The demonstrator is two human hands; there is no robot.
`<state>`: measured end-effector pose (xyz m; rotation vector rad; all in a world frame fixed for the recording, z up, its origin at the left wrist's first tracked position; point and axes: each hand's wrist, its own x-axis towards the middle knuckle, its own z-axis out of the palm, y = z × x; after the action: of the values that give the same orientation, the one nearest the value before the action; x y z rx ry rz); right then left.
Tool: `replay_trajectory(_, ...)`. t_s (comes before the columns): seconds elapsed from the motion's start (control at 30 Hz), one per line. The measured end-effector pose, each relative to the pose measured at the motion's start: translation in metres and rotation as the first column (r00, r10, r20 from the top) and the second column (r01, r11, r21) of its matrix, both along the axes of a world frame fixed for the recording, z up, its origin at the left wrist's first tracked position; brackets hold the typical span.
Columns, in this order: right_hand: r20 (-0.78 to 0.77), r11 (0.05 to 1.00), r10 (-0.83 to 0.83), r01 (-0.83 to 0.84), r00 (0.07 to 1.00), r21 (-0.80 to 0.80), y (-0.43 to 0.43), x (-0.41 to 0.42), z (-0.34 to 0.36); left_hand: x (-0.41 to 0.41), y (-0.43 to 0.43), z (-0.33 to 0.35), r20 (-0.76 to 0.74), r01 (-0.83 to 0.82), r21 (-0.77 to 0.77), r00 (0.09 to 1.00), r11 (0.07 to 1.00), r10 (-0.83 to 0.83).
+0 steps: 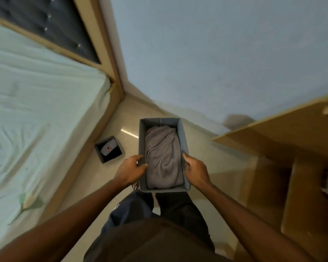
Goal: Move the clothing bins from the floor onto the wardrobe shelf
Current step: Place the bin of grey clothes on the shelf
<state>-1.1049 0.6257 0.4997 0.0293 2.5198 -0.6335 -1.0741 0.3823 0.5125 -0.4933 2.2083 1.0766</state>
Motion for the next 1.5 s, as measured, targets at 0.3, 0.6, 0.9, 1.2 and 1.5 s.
replay_trajectory(0.3,-0.109,0.957,-0.285,0.289,0.952,0.018,0.110,0.074,0.065,-0.010,0.101,0.061,-0.151,0.404,-0.034,0.902,0.914,-0.404)
replay_trajectory(0.6,-0.327,0.762,-0.641,0.626,0.695,-0.166,0.234,0.136,0.121,-0.018,0.255,0.119,-0.429,0.556,-0.047,0.739,0.830,-0.519)
replay_trajectory(0.9,-0.415,0.552,-0.805,0.792,0.425,-0.259,0.333,0.174,0.160,-0.039,0.400,0.174,-0.592,0.735,-0.069,0.514,0.675,-0.621)
replay_trajectory(1.2,-0.516,0.302,-0.847,0.914,0.128,-0.270,0.396,0.201,0.192,-0.068,0.538,0.203,-0.614,0.934,0.037,0.302,0.356,-0.729)
replay_trajectory(1.5,-0.406,-0.139,-0.867,0.923,-0.288,-0.358,0.440,0.225,0.208,-0.071,0.657,0.235,-0.697,0.988,-0.154,-0.115,-0.009,-0.708)
